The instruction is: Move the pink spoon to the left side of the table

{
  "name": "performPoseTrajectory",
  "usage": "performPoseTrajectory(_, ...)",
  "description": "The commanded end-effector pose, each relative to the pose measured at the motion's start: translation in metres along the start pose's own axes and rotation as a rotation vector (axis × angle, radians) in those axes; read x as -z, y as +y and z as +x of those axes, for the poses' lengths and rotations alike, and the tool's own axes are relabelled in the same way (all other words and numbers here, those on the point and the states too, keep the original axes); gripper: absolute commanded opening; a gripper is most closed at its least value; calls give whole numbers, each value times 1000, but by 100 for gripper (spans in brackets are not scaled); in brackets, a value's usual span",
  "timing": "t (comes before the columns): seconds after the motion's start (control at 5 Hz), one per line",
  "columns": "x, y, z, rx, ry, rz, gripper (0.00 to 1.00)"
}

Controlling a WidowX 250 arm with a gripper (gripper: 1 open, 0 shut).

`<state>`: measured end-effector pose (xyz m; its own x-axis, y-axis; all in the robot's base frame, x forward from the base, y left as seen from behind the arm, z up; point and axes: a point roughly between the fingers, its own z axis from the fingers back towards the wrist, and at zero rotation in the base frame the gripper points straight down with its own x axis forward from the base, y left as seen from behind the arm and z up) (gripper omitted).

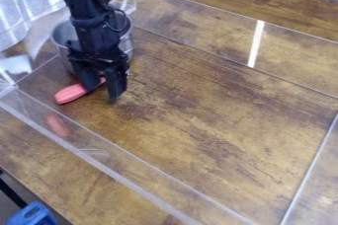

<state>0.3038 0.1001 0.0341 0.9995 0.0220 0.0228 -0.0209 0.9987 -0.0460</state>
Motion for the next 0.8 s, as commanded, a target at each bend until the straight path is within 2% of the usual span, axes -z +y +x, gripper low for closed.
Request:
performPoseTrajectory(0.0, -27, 16, 10, 26, -67, 23, 0)
performPoseTrajectory(0.2, -33, 19, 10, 61, -64, 23, 0)
performPoseTrajectory(0.6, -40, 15, 18, 97, -59, 25, 0)
